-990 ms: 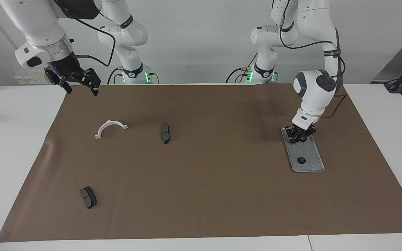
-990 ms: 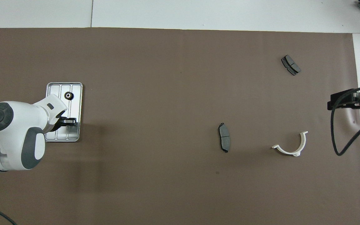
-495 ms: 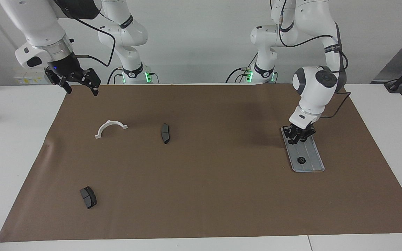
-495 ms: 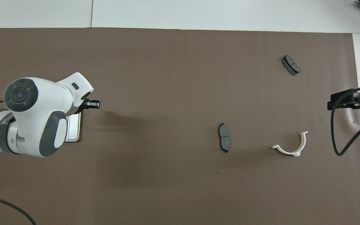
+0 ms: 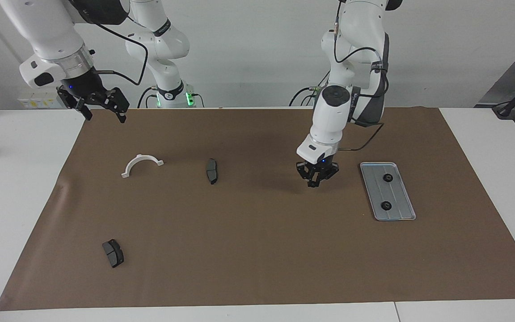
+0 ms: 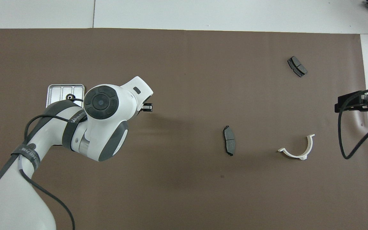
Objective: Place bearing gear from tray to pile
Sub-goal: 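Carry the gear toward the table center while the right gripper approaches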
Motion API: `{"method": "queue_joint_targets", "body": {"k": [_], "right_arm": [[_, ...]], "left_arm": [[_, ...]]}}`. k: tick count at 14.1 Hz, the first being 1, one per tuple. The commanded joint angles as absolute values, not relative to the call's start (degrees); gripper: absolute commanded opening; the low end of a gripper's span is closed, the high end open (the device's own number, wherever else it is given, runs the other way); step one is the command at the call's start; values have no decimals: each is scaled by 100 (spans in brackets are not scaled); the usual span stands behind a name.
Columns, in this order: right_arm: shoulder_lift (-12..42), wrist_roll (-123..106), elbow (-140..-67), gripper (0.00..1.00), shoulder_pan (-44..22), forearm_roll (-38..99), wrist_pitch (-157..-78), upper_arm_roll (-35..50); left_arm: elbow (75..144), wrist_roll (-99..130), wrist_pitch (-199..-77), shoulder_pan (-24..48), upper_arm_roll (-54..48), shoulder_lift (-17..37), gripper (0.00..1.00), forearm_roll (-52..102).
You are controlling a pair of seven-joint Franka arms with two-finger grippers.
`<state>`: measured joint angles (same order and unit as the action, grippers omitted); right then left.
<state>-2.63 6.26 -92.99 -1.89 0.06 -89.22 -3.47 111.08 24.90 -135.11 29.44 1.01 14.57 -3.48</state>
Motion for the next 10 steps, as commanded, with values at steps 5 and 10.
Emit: {"method": "queue_joint_targets", "body": {"k": [5,10], "right_arm": [[-422,659,-9579,100,-158,132,-9157,-343],[-308,659,-9729,100,-158,132,-9746,-343]], "left_arm": [[9758,3426,-13350,3726,211,2697,0,-492],[9703,3437,-13789,3648,202,2829,0,-466]]}}
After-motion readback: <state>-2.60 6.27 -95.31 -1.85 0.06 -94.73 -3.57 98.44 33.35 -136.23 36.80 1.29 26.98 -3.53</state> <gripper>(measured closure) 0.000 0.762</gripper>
